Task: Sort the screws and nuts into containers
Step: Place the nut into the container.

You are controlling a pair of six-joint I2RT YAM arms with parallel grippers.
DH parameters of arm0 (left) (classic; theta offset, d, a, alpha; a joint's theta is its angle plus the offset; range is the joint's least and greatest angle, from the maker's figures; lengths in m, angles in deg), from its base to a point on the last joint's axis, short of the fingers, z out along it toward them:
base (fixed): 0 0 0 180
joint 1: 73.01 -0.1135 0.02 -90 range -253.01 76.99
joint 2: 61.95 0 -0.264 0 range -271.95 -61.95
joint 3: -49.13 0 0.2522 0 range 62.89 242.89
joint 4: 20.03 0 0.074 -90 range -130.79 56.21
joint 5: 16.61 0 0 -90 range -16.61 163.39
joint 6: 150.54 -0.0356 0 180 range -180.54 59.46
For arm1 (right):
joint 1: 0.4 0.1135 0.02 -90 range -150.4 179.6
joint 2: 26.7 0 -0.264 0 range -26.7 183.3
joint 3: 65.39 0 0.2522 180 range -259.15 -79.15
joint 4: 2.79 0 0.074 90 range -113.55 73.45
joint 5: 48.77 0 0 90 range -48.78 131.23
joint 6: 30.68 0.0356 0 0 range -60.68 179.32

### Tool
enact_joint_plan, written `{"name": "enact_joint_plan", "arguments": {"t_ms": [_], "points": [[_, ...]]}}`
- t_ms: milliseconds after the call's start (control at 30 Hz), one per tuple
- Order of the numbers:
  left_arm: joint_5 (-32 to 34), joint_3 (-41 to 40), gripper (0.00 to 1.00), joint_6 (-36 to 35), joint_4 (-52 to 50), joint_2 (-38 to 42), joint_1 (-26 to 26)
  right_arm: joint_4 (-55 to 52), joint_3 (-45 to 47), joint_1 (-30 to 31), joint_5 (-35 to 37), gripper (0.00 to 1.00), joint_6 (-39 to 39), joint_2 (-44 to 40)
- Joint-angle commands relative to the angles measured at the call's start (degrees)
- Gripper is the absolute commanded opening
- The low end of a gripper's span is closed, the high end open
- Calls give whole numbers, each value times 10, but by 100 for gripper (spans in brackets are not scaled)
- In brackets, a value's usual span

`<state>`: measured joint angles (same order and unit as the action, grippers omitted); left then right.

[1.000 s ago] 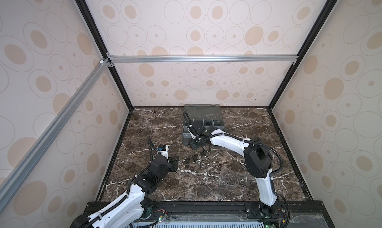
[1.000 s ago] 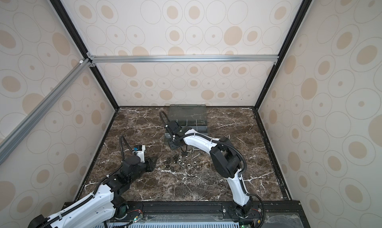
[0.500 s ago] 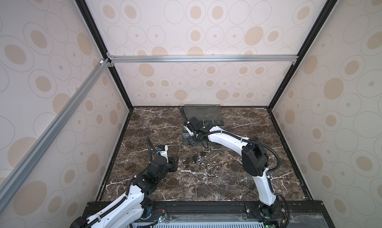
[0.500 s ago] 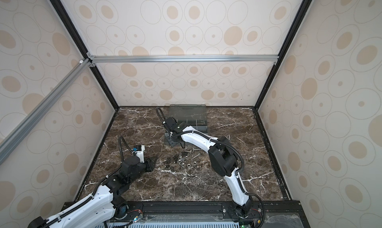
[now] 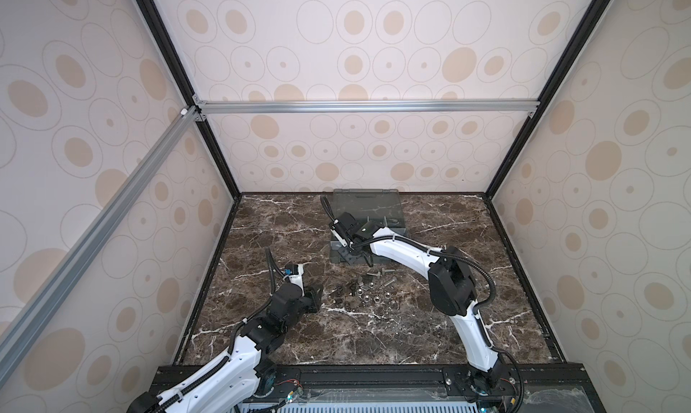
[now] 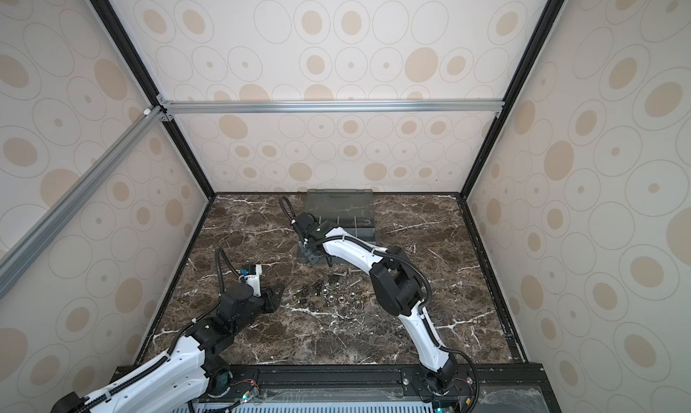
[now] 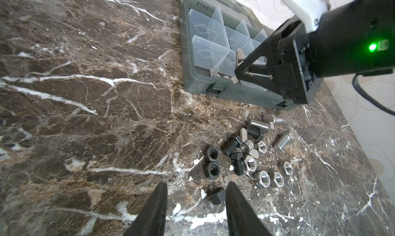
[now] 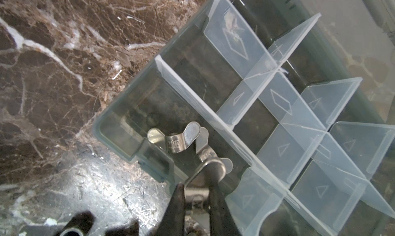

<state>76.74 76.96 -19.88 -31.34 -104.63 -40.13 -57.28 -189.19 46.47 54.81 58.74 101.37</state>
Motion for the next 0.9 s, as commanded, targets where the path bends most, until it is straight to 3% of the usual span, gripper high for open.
{"name": "enact_joint_plan", "arguments": {"t_ms": [0, 500, 867], "points": [[11, -2, 45, 8, -3, 9, -3, -15, -12, 2, 13, 25, -5, 10], [10, -6, 46, 12, -1, 18, -3, -10, 10, 1, 6, 33, 20, -33], [-5, 3, 46, 4, 17, -8, -3, 36, 133, 0, -15, 33, 70, -140]]}}
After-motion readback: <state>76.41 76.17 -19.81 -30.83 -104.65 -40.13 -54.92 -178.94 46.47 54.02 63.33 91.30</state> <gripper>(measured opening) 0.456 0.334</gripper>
